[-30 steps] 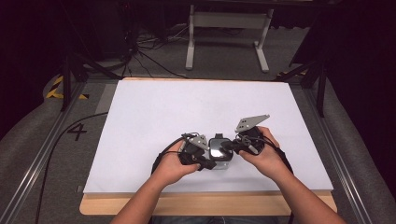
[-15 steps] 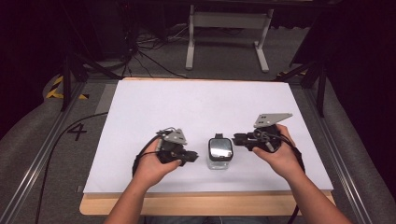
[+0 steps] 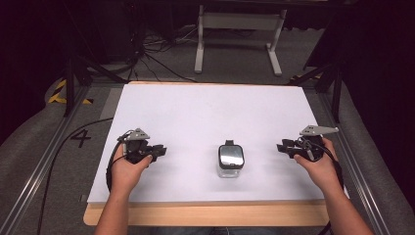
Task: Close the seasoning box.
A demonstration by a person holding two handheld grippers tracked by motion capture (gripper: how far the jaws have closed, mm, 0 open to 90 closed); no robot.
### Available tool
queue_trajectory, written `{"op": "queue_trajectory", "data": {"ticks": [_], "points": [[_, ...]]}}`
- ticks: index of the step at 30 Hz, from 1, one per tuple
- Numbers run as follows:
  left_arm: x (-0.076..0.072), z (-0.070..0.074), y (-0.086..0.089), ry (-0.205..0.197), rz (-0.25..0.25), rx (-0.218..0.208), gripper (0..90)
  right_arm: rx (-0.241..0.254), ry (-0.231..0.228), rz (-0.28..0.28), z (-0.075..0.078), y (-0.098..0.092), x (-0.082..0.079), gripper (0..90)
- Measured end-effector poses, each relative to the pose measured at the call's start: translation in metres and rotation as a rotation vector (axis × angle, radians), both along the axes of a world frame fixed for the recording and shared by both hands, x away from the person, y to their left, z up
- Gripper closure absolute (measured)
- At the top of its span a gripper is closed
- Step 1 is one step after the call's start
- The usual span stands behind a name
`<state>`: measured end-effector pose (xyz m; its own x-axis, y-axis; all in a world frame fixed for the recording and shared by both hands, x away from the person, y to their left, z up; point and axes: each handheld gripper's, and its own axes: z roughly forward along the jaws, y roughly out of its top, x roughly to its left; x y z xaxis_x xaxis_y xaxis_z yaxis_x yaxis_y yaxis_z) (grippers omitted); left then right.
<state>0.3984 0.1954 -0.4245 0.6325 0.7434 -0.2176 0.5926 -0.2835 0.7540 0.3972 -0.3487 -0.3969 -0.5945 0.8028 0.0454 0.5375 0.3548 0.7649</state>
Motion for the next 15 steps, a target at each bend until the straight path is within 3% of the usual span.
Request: {"op": "queue_trajectory", "data": {"ticks": [3,4,6,10,15], "points": [[0.005,-0.009,0.004,0.004,0.021,0.015,70.9,-0.014,0.015,-0.039,-0.014,-0.009,0.004,60.1],[0.007,-0.01,0.005,0.0,0.025,0.039,69.6,-0.013,0.018,-0.047,-0.017,-0.01,0.004,59.7],[0.008,-0.013,0.004,-0.004,0.026,0.027,67.7,-0.008,0.027,-0.064,-0.024,-0.014,0.005,58.3],[0.01,-0.016,0.0,-0.007,0.016,0.037,64.8,0.004,0.023,-0.068,-0.028,-0.015,0.003,57.0],[0.009,-0.014,-0.002,-0.017,0.009,0.009,62.9,0.017,0.013,-0.068,-0.026,-0.014,0.001,55.3]]}}
